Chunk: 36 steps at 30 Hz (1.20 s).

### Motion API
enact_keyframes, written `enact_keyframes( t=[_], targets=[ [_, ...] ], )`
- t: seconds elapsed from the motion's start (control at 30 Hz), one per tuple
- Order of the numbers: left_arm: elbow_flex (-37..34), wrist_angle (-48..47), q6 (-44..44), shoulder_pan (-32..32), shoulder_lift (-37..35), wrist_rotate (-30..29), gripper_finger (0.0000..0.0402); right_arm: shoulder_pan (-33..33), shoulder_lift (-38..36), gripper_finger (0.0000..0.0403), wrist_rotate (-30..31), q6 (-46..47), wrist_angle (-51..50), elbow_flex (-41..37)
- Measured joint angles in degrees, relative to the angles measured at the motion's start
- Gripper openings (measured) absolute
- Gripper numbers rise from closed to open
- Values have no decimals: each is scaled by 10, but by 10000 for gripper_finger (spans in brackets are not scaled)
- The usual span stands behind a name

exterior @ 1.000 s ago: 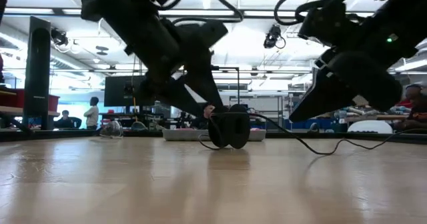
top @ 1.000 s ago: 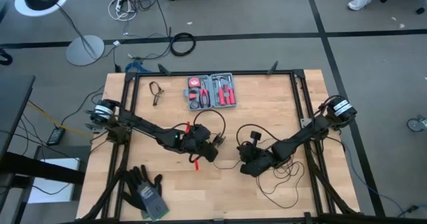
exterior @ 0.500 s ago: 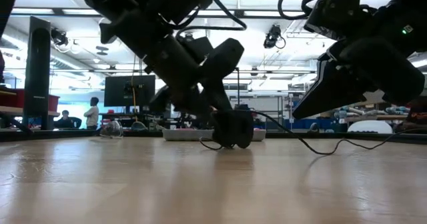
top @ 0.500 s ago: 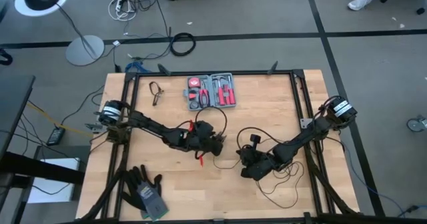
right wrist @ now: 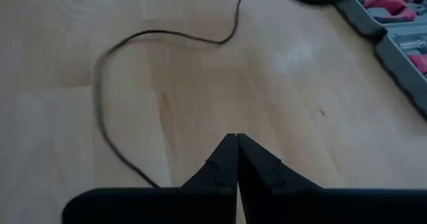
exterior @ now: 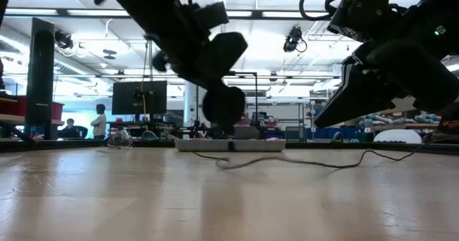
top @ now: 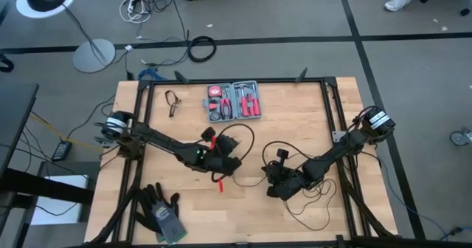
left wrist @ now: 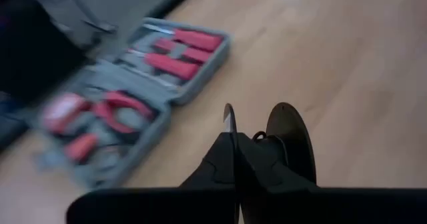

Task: Coil cords
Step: Uncoil the black wire from the black spool

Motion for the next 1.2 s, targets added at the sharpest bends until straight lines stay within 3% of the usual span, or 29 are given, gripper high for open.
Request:
enact_keyframes(
  t=[0.13,0.4,0.67,1.2],
  targets=[
    [29,-142,-31,-12,-2,-38,1,0,0,5,0,0,1,0],
    [28,-330,-120,-22,11,-27,1,0,0,4,0,0,9,0],
    [28,-316,-126,-23,13,60,29,0,0,6,0,0,12,0],
    [28,-238,-102,-24,13,96,151,0,0,8,0,-1,15,0]
  ],
)
